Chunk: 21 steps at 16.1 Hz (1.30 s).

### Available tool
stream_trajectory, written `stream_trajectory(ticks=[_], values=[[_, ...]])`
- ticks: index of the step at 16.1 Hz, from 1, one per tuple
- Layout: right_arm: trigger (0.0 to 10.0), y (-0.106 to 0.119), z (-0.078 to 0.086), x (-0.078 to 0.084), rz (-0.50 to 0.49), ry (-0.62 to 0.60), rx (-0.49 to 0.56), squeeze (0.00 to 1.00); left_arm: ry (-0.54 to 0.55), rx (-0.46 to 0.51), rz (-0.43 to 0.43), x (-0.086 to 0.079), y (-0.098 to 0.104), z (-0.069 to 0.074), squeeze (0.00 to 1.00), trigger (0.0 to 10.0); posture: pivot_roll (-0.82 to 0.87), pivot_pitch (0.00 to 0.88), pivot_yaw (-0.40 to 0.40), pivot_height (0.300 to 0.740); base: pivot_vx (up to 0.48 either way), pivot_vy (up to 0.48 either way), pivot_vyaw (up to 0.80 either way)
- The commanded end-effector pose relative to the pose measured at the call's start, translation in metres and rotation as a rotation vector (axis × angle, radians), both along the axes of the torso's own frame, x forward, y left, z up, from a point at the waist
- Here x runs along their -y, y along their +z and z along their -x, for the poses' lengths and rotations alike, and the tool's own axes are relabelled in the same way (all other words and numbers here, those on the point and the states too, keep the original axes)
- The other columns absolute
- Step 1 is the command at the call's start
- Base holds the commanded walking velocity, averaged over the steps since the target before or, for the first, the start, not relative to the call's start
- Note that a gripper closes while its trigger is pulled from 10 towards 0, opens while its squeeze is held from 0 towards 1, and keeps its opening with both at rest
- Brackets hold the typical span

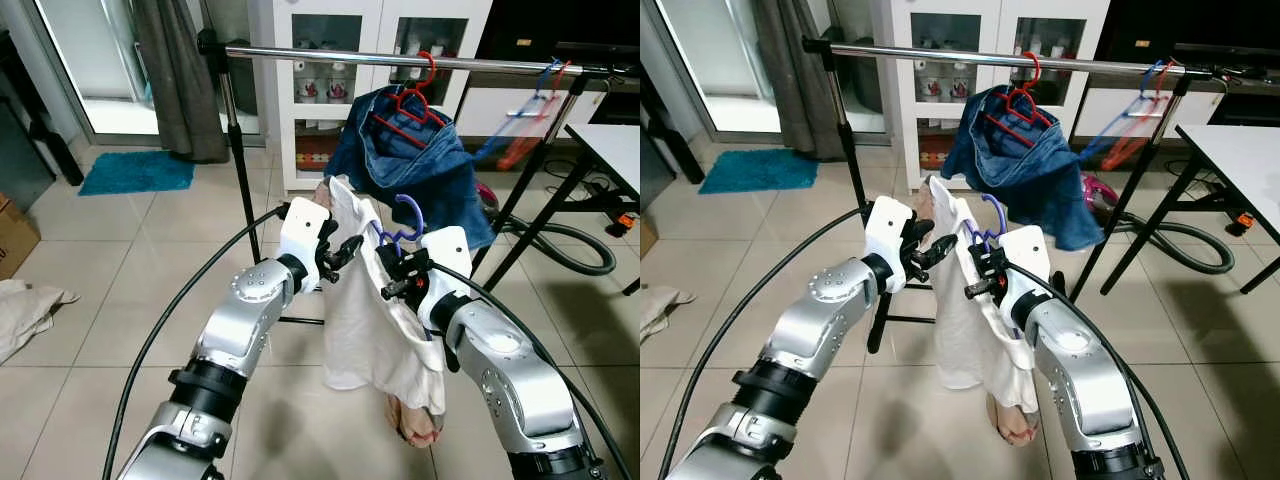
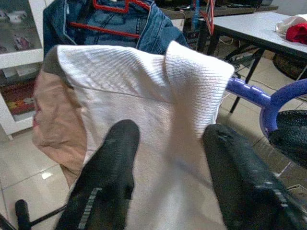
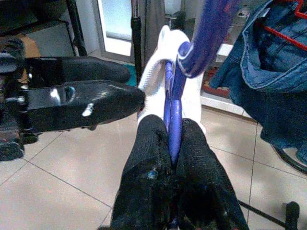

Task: Hang hanger

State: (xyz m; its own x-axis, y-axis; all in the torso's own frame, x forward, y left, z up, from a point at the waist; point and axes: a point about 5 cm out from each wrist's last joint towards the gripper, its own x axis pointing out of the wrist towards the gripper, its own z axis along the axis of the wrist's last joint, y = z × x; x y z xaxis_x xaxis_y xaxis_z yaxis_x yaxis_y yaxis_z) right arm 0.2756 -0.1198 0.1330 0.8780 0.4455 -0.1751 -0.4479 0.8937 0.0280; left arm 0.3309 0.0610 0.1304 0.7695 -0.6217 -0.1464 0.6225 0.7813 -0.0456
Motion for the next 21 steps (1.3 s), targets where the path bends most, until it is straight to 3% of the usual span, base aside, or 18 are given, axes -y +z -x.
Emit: stream_trajectory(ticks=[1,10,11,12,17,21], values=[[10.0,0.012,-0.002,-0.002,0.003,0.013,0.045,0.0,-0.012,0.014,0.018,0.003,0.005,-0.005,0.0,4.9,0.02,0.0,0.025,0.74,0.0,0.0,0.0],[10.0,0.013,-0.001,-0.001,0.004,0.009,0.044,0.0,-0.091,0.015,-0.016,0.014,0.002,-0.01,0.0,4.9,0.01,0.0,0.03,0.74,0.0,0.0,0.0],[10.0,0.013,-0.001,-0.001,0.004,0.01,0.045,0.0,-0.095,0.014,-0.019,0.014,0.001,-0.011,0.0,4.1,0.01,0.0,0.03,0.74,0.0,0.0,0.0],[10.0,0.013,-0.001,-0.002,0.004,0.012,0.045,0.0,-0.097,0.012,-0.023,0.014,0.0,-0.011,0.0,0.4,0.01,0.0,0.03,0.74,0.0,0.0,0.0],[10.0,0.012,-0.002,-0.002,0.011,0.016,0.046,0.0,-0.085,0.017,0.003,0.009,0.002,-0.012,0.0,0.0,0.02,0.0,0.028,0.74,0.0,0.0,0.0],[10.0,0.004,0.0,-0.001,0.101,0.026,0.023,0.0,-0.103,0.041,0.081,-0.004,0.016,-0.013,0.0,0.0,0.03,0.0,0.028,0.74,0.0,0.0,0.0]])
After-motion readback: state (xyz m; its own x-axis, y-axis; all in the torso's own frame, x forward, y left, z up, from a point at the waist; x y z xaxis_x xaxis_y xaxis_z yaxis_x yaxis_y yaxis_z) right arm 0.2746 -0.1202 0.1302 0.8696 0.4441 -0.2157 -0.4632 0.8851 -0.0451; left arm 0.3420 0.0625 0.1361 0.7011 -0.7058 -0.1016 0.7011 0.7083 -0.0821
